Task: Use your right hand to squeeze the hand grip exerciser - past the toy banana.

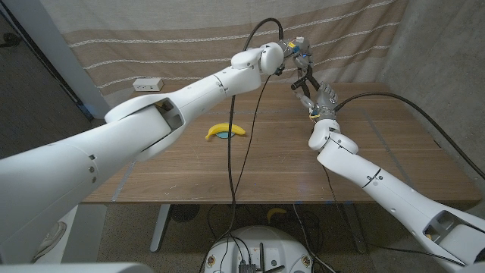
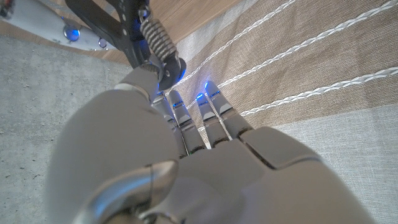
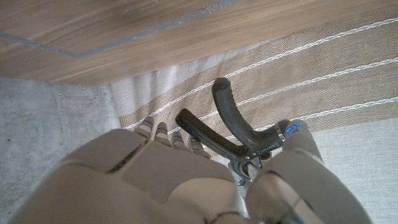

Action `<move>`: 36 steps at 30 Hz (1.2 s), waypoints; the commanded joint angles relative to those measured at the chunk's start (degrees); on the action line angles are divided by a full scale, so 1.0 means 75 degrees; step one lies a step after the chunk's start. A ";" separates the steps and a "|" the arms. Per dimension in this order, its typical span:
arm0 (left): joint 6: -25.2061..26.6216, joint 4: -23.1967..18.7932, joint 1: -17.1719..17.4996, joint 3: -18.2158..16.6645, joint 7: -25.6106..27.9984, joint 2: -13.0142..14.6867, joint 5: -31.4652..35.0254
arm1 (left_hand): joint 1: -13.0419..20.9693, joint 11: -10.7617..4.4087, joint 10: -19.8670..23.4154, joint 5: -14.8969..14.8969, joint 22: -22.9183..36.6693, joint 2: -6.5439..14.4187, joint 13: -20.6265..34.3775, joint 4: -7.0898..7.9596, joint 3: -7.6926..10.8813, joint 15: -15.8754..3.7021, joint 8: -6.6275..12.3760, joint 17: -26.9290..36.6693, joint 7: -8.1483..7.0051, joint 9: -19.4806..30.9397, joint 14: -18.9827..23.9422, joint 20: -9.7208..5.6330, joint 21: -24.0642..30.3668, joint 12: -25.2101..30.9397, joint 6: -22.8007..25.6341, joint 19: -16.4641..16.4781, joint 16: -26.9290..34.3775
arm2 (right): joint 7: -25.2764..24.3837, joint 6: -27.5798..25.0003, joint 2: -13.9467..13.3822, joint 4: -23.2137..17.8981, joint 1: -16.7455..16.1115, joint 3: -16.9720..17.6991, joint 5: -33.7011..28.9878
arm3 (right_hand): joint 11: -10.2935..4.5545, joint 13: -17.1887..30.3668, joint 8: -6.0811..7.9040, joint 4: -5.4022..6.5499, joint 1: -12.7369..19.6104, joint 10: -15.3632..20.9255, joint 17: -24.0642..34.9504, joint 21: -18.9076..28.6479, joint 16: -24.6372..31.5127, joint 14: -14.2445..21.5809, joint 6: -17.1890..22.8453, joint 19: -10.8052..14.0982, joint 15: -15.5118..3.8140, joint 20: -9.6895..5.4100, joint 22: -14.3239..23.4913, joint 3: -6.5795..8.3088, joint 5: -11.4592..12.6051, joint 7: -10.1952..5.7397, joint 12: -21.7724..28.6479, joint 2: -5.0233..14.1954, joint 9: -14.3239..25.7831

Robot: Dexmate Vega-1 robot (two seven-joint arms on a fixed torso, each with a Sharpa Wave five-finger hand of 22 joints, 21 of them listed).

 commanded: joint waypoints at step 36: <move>-0.0464 -0.0350 0.0029 -0.0285 -0.0788 0.0218 -0.0817 | -0.0071 0.0061 0.0010 0.0105 0.0031 0.0097 0.0008 0.0062 0.0065 -0.0927 0.1610 0.0037 0.0429 0.2543 -0.0033 0.0098 0.0105 0.0034 0.0324 -0.0035 0.0041 | -0.1870 0.1213 0.1063 0.1790 0.0118 0.0309 -0.0014 | -0.1456 0.0349 0.0822 -0.0216 0.2621 0.1580 0.0083 0.0493 0.1058 0.1556 0.1840 0.2895 -0.1586 -0.0496 0.0029 0.0854 -0.0147 -0.0698 0.0735 0.1007 0.0405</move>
